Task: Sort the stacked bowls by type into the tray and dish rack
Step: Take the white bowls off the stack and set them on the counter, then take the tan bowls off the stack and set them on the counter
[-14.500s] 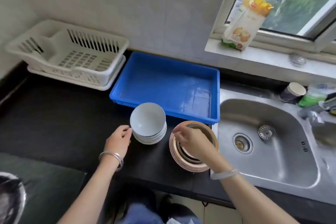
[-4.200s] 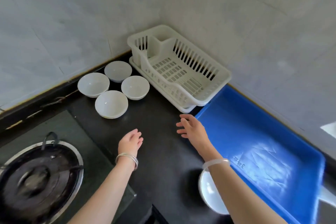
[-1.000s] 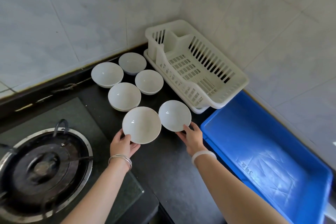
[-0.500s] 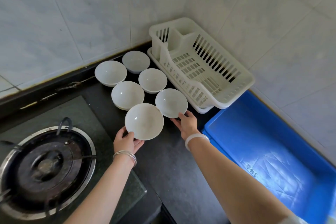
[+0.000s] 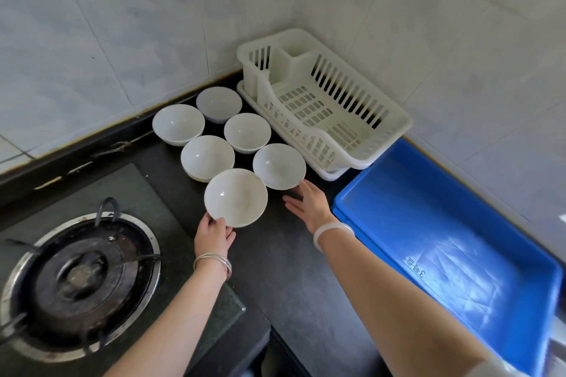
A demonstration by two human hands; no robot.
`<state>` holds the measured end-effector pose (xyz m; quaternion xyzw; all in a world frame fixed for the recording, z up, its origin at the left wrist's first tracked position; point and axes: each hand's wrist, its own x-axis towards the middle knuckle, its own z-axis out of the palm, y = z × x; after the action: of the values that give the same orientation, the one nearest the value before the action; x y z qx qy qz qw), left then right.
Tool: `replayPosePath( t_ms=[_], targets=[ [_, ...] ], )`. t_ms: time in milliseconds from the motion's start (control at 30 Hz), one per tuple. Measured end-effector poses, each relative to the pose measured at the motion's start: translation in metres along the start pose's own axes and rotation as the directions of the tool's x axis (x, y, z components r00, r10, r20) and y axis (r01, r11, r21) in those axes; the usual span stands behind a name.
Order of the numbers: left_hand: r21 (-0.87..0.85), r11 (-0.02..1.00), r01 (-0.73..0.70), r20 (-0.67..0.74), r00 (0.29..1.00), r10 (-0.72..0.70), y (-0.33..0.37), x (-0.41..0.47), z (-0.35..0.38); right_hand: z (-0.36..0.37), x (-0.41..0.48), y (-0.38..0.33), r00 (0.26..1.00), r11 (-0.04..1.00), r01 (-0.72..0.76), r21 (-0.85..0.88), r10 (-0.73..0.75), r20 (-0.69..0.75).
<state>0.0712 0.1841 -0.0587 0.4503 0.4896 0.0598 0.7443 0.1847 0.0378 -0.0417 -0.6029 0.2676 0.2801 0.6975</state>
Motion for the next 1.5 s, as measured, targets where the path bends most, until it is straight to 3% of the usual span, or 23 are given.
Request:
replayPosePath(
  t_ms=[133,267,400,600,800,1033,1200,1333,1500],
  targets=[
    [0.037,0.997,0.061,0.061,0.996,-0.063,-0.023,-0.025,0.000,-0.030,-0.032,0.009,0.997,0.994,0.074,-0.084,-0.073,0.013],
    [0.226,0.973,0.050,0.206,0.974,-0.098,-0.056,-0.062,0.014,-0.080,-0.071,0.028,0.977,0.944,0.203,-0.259,-0.214,-0.015],
    [0.387,0.922,-0.012,0.389,0.909,-0.151,-0.088,-0.110,0.043,-0.150,-0.114,0.046,0.934,0.885,0.267,-0.381,-0.335,-0.124],
    [0.591,0.738,-0.326,0.642,0.744,-0.186,-0.140,-0.190,0.077,-0.254,-0.180,0.081,0.806,0.821,0.194,-0.537,-0.445,-0.390],
    [0.575,0.412,-0.707,0.804,0.582,-0.123,-0.177,-0.245,0.096,-0.322,-0.239,0.122,0.606,0.686,-0.021,-0.727,-0.570,-0.555],
    [0.514,0.125,-0.849,0.857,0.502,-0.115,-0.197,-0.261,0.103,-0.332,-0.253,0.147,0.612,0.650,-0.145,-0.746,-0.533,-0.584],
    [0.504,0.091,-0.859,0.863,0.497,-0.090,-0.201,-0.260,0.106,-0.331,-0.248,0.148,0.609,0.599,-0.158,-0.785,-0.567,-0.555],
    [0.504,0.105,-0.857,0.863,0.498,-0.083,-0.203,-0.257,0.108,-0.332,-0.247,0.149,0.626,0.513,-0.139,-0.847,-0.617,-0.477],
    [0.495,0.118,-0.861,0.869,0.490,-0.069,-0.203,-0.253,0.109,-0.331,-0.245,0.149,0.629,0.477,-0.126,-0.870,-0.640,-0.442]
  ],
)
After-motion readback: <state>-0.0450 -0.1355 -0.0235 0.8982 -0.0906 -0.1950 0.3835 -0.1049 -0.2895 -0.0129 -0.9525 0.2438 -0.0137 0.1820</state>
